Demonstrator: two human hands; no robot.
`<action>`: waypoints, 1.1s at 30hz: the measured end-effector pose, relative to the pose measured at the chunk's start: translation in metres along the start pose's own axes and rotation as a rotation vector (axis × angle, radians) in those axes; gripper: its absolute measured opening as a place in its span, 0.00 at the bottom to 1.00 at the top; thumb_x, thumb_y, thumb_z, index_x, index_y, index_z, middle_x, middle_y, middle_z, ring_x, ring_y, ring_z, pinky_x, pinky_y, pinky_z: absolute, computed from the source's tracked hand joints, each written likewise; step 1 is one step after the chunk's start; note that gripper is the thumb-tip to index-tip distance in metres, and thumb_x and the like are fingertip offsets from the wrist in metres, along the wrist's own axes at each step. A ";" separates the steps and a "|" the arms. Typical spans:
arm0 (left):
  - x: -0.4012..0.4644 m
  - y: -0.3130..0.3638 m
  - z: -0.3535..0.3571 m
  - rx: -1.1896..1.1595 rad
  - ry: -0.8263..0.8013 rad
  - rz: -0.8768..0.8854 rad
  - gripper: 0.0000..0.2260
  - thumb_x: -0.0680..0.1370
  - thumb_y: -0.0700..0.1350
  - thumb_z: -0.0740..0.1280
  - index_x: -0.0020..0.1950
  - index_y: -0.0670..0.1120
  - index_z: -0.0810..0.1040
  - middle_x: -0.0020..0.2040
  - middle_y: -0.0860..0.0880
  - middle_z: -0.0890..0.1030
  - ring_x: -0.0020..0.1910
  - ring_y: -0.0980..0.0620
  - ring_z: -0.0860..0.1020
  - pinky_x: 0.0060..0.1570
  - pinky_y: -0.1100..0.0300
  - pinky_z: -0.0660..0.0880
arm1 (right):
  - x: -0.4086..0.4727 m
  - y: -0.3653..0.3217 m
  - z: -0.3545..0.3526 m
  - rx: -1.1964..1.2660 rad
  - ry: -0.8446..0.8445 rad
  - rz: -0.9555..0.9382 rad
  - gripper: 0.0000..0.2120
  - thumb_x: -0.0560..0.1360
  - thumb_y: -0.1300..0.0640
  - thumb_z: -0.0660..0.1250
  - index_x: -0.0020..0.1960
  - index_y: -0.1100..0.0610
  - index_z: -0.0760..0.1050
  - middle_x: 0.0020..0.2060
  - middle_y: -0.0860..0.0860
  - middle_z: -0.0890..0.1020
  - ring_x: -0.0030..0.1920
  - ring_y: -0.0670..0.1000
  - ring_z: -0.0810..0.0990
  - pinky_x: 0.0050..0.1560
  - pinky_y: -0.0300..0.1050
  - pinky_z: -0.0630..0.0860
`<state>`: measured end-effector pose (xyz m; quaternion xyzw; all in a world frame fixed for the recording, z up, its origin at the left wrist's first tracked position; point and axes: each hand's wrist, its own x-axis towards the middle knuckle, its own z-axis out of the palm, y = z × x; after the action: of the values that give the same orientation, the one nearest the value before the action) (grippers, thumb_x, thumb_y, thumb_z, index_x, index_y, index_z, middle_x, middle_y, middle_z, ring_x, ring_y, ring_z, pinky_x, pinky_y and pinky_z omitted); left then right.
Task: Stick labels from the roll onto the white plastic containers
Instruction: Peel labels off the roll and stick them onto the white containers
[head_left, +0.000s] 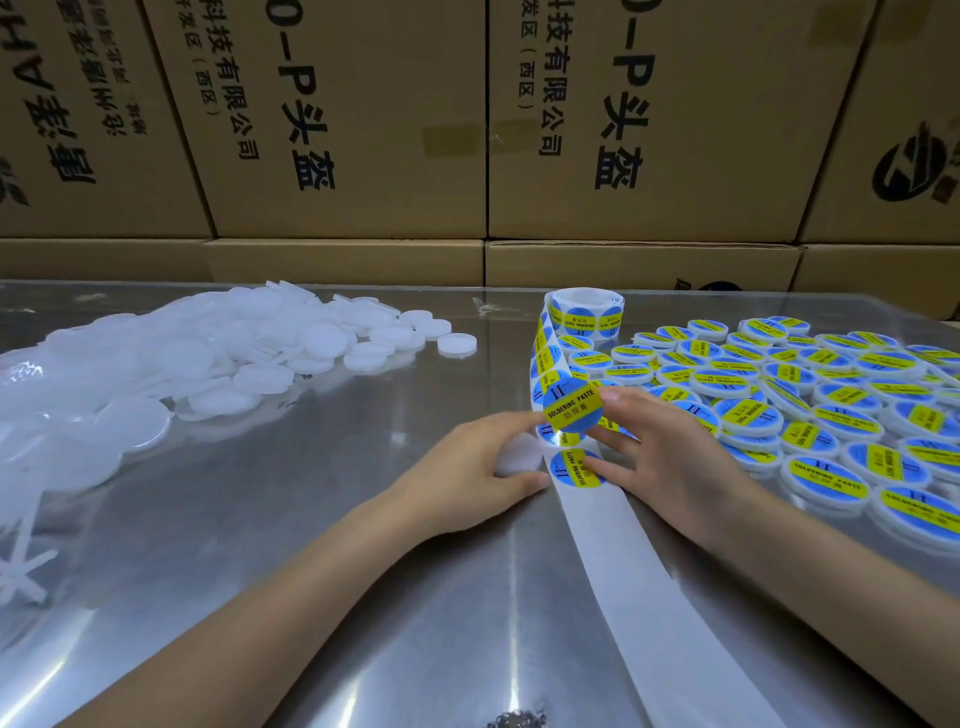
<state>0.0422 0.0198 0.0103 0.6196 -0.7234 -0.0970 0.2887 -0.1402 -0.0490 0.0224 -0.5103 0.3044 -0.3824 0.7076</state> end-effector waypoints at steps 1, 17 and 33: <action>0.001 -0.001 0.000 -0.013 0.033 -0.008 0.29 0.73 0.51 0.71 0.73 0.52 0.65 0.68 0.60 0.70 0.66 0.60 0.68 0.59 0.77 0.60 | 0.000 0.000 0.000 0.014 0.003 0.002 0.09 0.71 0.55 0.67 0.51 0.53 0.77 0.59 0.51 0.81 0.61 0.51 0.77 0.60 0.53 0.75; 0.002 0.010 -0.004 0.009 0.326 0.208 0.39 0.66 0.51 0.78 0.73 0.50 0.63 0.60 0.55 0.77 0.59 0.53 0.76 0.59 0.55 0.73 | 0.001 0.002 0.000 -0.073 -0.086 -0.006 0.13 0.60 0.46 0.72 0.41 0.51 0.85 0.50 0.50 0.85 0.57 0.47 0.81 0.58 0.46 0.74; -0.004 0.025 -0.001 -0.022 0.334 0.242 0.42 0.66 0.53 0.78 0.71 0.59 0.54 0.61 0.55 0.78 0.56 0.52 0.77 0.56 0.50 0.74 | -0.005 0.000 0.006 -0.067 -0.077 -0.011 0.14 0.65 0.51 0.70 0.46 0.58 0.82 0.46 0.56 0.85 0.45 0.50 0.85 0.40 0.37 0.79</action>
<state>0.0215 0.0292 0.0224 0.5325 -0.7334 0.0346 0.4211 -0.1377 -0.0417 0.0243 -0.5498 0.2866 -0.3559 0.6992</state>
